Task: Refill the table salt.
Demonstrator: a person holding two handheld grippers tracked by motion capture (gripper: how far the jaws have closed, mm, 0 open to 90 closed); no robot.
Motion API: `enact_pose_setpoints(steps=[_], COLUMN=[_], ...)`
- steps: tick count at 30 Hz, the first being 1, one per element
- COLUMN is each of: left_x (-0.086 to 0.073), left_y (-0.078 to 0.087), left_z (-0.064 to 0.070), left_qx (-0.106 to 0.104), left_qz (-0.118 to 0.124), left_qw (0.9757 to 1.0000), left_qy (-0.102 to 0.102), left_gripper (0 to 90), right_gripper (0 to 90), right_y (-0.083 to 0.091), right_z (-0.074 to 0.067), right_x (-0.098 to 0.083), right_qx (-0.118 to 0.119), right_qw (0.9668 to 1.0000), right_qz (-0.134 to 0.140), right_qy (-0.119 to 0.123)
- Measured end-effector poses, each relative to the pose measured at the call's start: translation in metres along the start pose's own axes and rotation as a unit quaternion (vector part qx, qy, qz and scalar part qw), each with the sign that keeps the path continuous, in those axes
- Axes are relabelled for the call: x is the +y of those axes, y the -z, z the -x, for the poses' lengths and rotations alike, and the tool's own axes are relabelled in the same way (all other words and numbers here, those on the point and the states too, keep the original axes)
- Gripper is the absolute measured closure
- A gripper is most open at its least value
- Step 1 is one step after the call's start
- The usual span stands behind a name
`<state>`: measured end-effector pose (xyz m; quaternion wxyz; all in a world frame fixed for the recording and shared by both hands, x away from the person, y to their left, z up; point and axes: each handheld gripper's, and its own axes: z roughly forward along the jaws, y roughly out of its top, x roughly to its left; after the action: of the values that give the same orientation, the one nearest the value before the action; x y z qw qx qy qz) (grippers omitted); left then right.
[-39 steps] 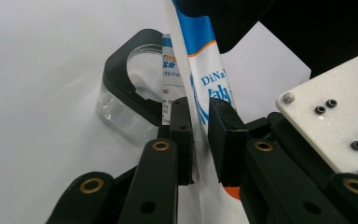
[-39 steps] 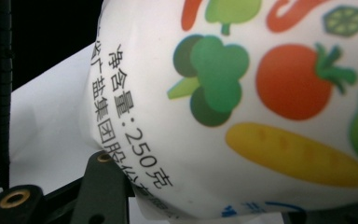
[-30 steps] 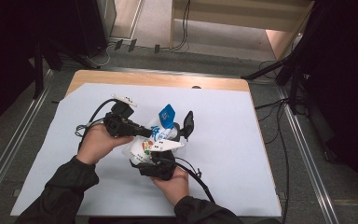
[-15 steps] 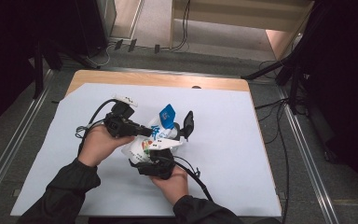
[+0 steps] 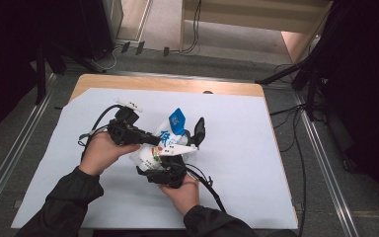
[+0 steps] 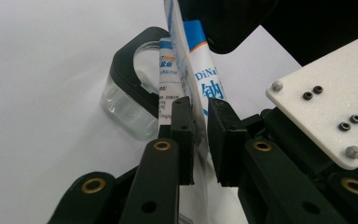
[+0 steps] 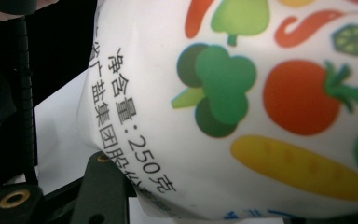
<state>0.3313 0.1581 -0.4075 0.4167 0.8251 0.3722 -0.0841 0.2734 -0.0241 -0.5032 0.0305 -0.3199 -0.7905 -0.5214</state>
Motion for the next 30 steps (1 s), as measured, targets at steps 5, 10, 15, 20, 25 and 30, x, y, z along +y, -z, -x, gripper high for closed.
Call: enact_pose_setpoints(steps=[5, 10, 15, 20, 25, 30], left_x=[-0.0007, -0.0005, 0.0006, 0.0008, 0.0008, 0.0011], left_y=[0.0011, 0.0023, 0.0034, 0.0051, 0.0063, 0.0054], left_z=[0.0008, 0.0027, 0.0057, 0.0058, 0.0059, 0.0059], left_qx=[0.005, 0.008, 0.013, 0.015, 0.021, 0.013], left_qz=[-0.006, -0.008, -0.008, -0.007, -0.007, -0.001], left_qw=[1.0000, 0.9999, 0.9999, 0.9998, 0.9997, 0.9999], left_qy=[-0.002, 0.003, 0.003, 0.007, 0.010, 0.010], left_gripper=[88.5, 89.7, 90.0, 90.0, 90.0, 89.6], right_gripper=[52.2, 50.7, 48.1, 46.9, 49.9, 53.3], right_y=[-0.0013, -0.0035, -0.0042, -0.0039, -0.0016, 0.0005], right_z=[-0.0005, -0.0013, -0.0039, -0.0056, -0.0081, -0.0065], right_x=[-0.0003, 0.0003, 0.0004, 0.0001, 0.0004, 0.0012], right_qx=[0.001, 0.000, -0.010, -0.018, -0.026, -0.019], right_qw=[1.0000, 0.9998, 0.9996, 0.9993, 0.9992, 0.9997], right_qz=[-0.006, -0.012, -0.017, -0.020, -0.015, -0.008], right_qy=[0.007, 0.013, 0.021, 0.026, 0.027, 0.010])
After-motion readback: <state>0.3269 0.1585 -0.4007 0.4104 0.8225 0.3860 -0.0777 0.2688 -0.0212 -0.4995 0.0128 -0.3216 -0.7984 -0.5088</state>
